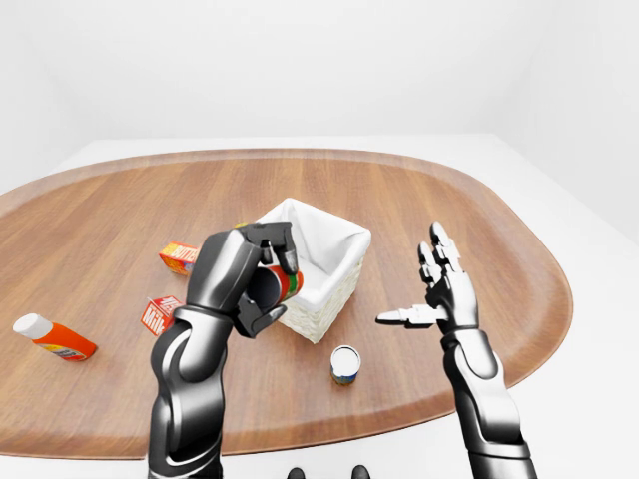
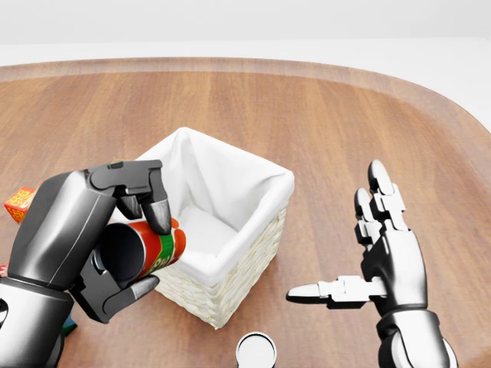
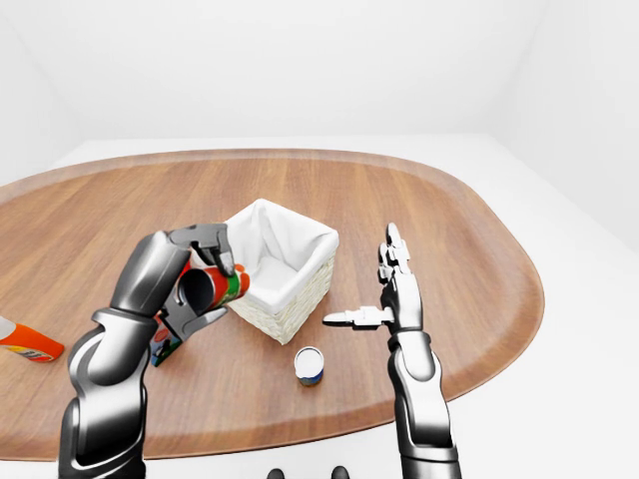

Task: Pick up the tomato sauce, and put it in the basket.

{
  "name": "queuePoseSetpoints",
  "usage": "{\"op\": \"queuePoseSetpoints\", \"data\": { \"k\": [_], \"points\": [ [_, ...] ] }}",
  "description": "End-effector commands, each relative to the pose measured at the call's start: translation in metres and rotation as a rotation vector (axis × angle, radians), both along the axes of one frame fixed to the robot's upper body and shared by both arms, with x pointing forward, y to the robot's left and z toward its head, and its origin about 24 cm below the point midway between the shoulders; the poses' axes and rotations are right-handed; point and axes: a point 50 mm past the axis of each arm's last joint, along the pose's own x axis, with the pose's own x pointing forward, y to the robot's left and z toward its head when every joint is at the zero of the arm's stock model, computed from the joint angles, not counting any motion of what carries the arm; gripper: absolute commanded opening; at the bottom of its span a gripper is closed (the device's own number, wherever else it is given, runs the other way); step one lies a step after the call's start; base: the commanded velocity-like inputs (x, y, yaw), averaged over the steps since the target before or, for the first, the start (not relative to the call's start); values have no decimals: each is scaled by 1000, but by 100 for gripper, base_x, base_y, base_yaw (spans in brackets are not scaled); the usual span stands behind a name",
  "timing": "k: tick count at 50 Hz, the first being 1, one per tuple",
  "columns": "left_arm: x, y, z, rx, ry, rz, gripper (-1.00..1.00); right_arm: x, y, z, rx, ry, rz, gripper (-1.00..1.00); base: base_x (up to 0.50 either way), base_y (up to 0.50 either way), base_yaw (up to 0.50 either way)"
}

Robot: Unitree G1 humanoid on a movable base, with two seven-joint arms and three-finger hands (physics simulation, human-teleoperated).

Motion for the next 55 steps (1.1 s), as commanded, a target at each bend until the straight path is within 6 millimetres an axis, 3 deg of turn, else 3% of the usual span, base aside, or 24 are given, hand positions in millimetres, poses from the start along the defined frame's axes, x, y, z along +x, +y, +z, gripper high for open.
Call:
{"op": "queuePoseSetpoints", "data": {
  "k": [1,16,55],
  "points": [
    [8,-8,16,6,-61,-41,-100,1,-1,0,1,3,-3,100,0,0,0],
    [58,-10,19,-15,-29,-17,-100,4,-5,0,5,1,-13,100,0,0,0],
    [133,-8,10,-82,107,73,-100,3,-4,1,8,-3,-15,100,0,0,0]
  ]
}}
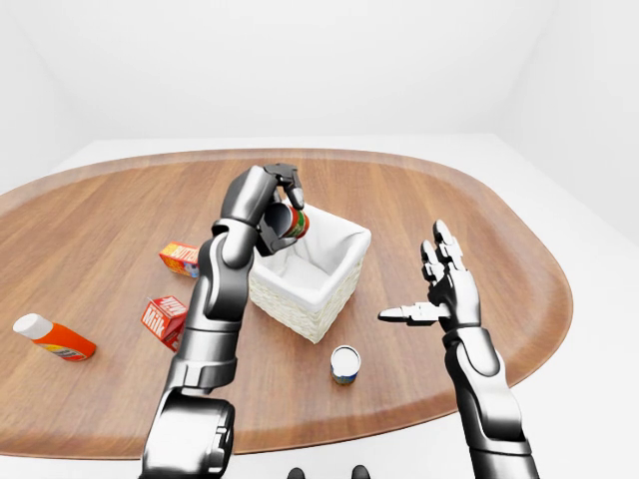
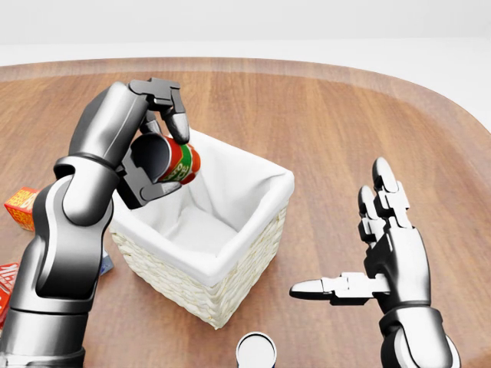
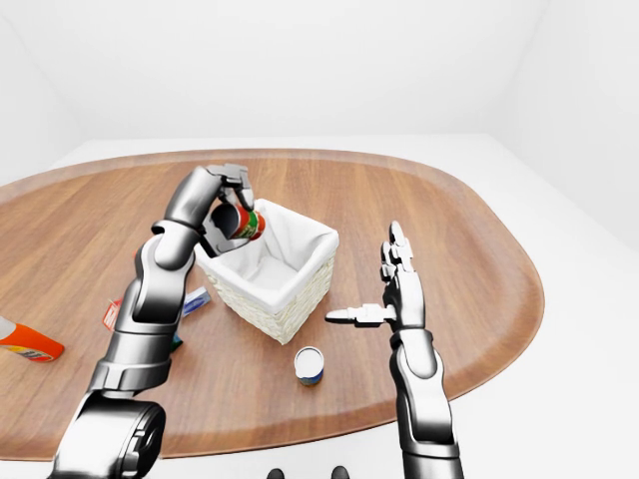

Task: Pick up the tomato sauce, and put it in the basket.

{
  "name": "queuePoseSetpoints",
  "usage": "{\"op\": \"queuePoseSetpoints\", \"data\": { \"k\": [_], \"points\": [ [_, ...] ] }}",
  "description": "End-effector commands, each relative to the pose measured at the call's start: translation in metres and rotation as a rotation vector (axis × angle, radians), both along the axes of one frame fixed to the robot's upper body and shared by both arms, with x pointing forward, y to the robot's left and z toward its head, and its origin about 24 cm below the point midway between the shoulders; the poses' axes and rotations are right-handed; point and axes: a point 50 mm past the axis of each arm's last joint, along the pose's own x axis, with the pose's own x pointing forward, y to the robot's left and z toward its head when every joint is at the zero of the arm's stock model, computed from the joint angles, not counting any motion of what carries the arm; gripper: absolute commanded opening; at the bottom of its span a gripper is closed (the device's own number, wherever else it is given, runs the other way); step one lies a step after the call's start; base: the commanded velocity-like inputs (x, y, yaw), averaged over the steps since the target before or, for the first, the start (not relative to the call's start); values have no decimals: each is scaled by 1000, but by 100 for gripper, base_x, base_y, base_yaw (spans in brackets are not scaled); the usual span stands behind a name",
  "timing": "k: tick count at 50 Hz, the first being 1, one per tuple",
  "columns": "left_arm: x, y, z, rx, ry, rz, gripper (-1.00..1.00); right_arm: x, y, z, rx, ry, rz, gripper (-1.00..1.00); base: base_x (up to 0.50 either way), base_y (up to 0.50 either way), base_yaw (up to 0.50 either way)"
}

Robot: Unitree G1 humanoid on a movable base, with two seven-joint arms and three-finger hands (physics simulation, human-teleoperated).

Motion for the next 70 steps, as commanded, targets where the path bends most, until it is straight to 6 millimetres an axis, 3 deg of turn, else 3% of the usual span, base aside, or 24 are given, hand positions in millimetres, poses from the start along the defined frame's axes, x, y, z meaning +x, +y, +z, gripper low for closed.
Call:
{"op": "queuePoseSetpoints", "data": {
  "k": [1,29,70],
  "points": [
    [24,2,-2,-35,45,43,-100,1,0,0,3,1,-3,100,0,0,0],
    [65,2,-34,-85,293,125,-100,3,-4,2,9,-7,-13,100,0,0,0],
    [66,-10,-60,-25,352,92,-100,2,-2,2,10,-6,-7,100,0,0,0]
  ]
}}
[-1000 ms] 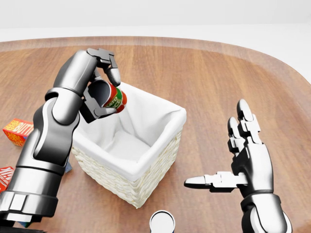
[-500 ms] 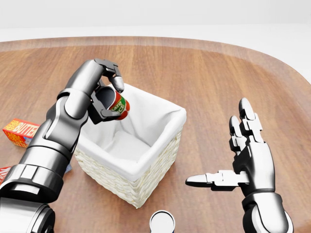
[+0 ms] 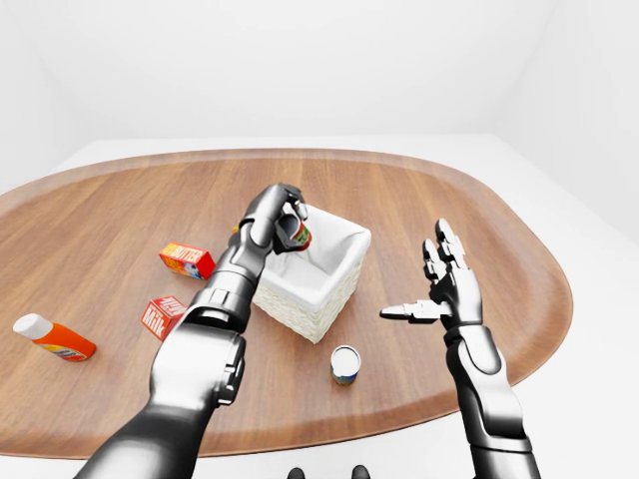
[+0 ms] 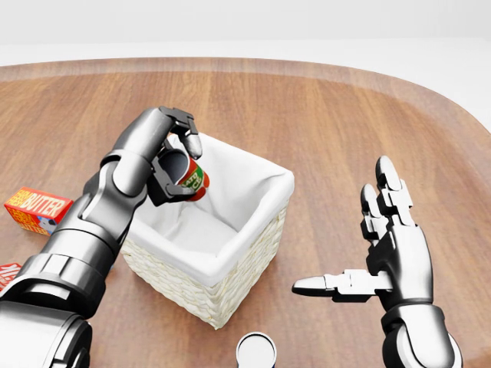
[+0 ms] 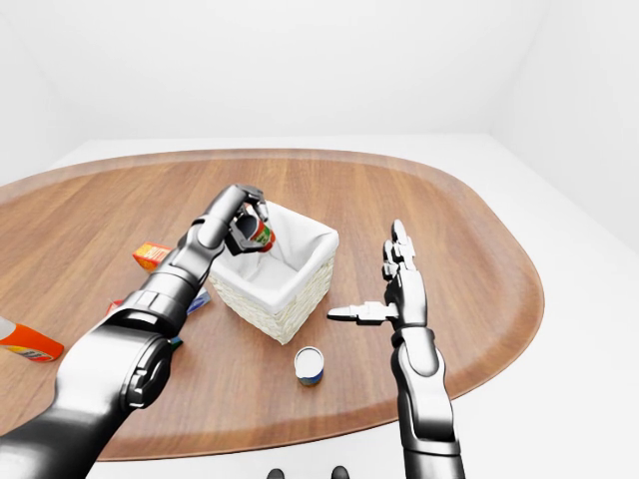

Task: Pick up the tomato sauce, and put it in the basket.

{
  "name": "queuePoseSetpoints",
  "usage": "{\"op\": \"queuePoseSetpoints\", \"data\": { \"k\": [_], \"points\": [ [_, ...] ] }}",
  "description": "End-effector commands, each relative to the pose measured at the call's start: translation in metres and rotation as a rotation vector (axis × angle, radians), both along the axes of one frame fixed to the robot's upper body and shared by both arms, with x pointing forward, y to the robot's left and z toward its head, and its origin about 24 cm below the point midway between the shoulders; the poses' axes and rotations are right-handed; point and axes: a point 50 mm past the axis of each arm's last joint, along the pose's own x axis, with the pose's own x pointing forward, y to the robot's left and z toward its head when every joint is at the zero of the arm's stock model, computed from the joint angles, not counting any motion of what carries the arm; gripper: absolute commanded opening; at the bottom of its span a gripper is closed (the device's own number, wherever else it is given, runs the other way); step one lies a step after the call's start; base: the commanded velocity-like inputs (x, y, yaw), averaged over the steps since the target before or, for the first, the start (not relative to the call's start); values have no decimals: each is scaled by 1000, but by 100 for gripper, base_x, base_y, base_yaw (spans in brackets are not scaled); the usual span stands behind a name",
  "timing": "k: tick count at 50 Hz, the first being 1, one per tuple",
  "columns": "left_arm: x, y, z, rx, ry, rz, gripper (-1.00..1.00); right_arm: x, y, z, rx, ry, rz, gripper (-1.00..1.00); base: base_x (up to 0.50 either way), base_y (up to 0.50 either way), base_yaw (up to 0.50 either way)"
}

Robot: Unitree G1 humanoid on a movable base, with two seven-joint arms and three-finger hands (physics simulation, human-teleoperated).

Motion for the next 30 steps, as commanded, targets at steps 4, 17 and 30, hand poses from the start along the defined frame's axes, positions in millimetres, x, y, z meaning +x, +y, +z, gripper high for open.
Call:
{"op": "queuePoseSetpoints", "data": {
  "k": [4,17,30],
  "points": [
    [0,-3,-3,-16,-2,2,-100,0,0,0,0,0,1,100,0,0,0],
    [0,-4,-3,-14,0,-1,-100,0,-1,0,1,-2,-1,100,0,0,0],
    [0,-5,-1,-22,2,3,100,1,-2,0,3,1,-4,100,0,0,0]
  ]
}}
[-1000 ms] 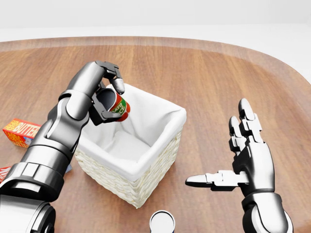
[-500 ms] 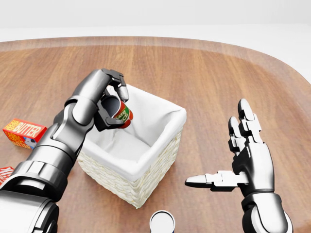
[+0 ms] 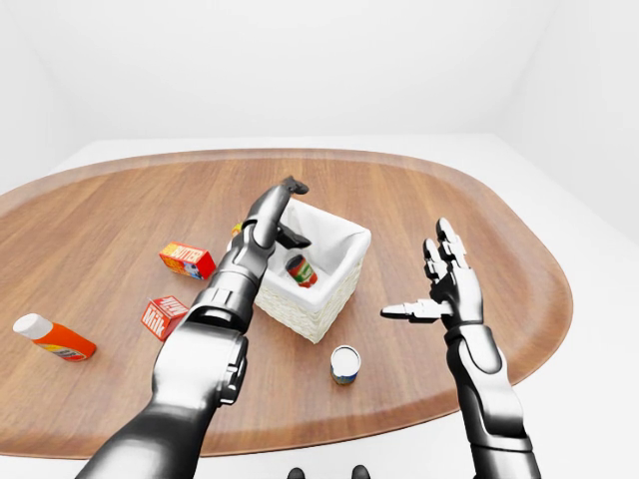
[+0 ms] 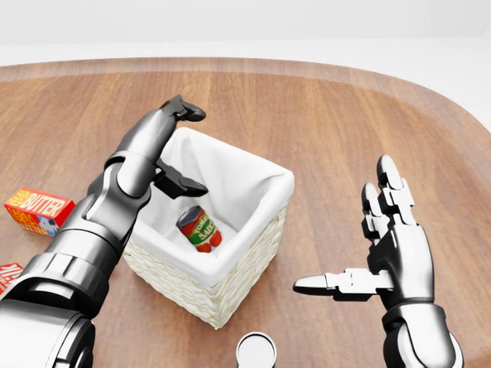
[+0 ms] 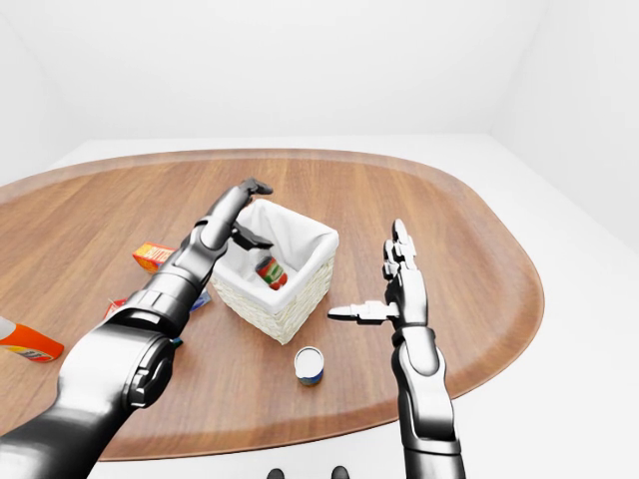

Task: Pick up the tomato sauce, and put it in the basket.

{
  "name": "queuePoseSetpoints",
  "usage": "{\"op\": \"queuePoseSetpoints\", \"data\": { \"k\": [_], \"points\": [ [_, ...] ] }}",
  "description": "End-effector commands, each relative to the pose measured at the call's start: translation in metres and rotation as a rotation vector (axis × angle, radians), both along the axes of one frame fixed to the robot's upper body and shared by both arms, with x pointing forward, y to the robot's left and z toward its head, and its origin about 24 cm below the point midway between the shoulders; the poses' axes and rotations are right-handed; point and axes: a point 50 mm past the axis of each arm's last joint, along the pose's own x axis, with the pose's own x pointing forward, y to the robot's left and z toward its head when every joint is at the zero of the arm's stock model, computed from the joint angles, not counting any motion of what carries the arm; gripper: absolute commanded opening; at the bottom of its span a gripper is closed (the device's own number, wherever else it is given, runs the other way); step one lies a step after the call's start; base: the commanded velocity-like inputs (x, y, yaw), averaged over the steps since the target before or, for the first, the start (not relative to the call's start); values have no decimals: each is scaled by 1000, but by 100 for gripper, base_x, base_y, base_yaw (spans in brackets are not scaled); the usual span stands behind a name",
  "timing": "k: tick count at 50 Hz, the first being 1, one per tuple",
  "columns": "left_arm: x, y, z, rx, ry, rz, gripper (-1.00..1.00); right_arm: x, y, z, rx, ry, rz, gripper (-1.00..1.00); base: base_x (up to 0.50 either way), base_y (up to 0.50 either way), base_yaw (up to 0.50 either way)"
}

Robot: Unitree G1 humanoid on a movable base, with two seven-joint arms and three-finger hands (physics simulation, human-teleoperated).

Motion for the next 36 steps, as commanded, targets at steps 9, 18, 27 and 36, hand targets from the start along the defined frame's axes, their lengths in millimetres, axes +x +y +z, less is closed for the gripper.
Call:
{"op": "queuePoseSetpoints", "data": {
  "k": [9,18,27,36],
  "points": [
    [0,2,1,-19,-7,10,100,-3,1,5,-3,-24,0,100,0,0,0],
    [0,1,7,-36,-20,-4,100,-3,2,1,-3,-4,3,100,0,0,0],
    [-2,1,26,-82,-65,-19,100,-4,2,4,-5,-17,3,100,0,0,0],
    [-17,0,46,-112,-154,-67,100,-4,3,1,-4,-6,4,100,0,0,0]
  ]
}}
